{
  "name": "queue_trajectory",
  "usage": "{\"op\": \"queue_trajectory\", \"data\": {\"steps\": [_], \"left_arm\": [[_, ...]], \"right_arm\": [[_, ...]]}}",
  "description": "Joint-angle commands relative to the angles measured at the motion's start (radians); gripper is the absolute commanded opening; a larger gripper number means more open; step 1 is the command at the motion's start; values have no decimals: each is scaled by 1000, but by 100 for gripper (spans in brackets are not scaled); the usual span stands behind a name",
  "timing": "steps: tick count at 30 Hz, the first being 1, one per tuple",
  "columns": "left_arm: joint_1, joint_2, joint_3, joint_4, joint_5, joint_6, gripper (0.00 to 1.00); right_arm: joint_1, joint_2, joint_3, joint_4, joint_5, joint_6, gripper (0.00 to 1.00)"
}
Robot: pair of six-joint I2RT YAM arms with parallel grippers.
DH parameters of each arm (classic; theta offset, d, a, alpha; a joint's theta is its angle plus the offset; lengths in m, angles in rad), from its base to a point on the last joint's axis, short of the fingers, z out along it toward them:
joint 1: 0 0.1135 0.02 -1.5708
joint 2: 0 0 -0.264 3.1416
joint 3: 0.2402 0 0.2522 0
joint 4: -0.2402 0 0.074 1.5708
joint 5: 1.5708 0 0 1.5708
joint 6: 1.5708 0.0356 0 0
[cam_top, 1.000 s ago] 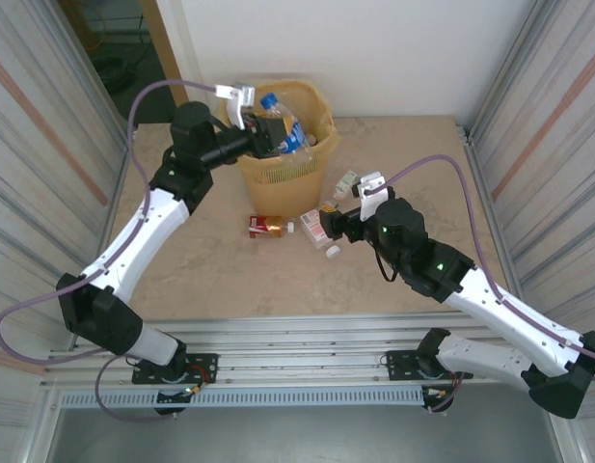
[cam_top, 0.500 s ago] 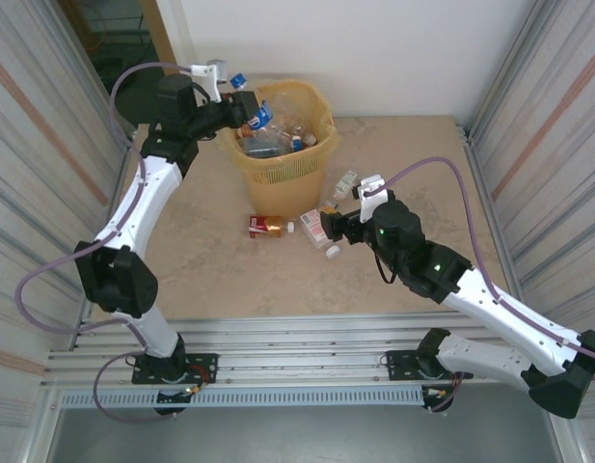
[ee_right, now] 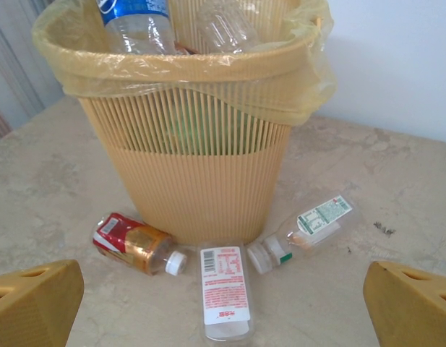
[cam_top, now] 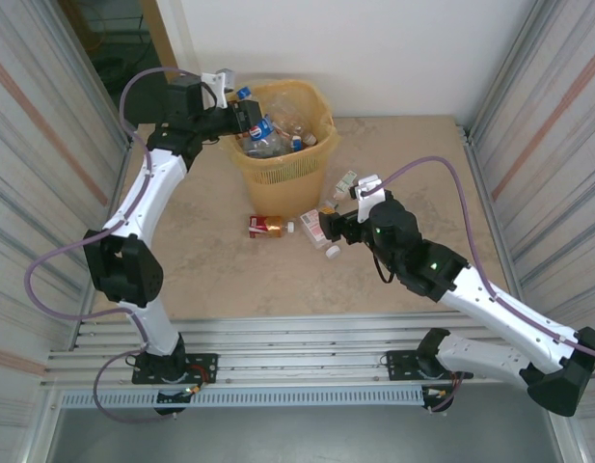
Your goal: Put the plastic bottles in the bin
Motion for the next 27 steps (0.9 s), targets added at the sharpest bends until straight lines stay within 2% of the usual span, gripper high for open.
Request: {"op": "queue_trajectory", "data": {"steps": [1, 6, 10, 21, 27], "left_arm": [[1, 8, 47, -58, -6, 56, 40], [0, 0, 50, -85, -38, 75, 53], [-3, -15, 50, -106, -90, 98, 59], [-46, -98, 17, -126, -255, 179, 65], [-73, -197, -78, -61, -303, 193, 72]], "right_arm": [[9, 7, 10, 1, 13, 23, 98], [8, 7, 14, -2, 13, 22, 98], [9, 7, 13, -3, 13, 22, 98], [8, 7, 14, -4, 28, 26, 98], [7, 7, 12, -8, 95, 49, 98]]}}
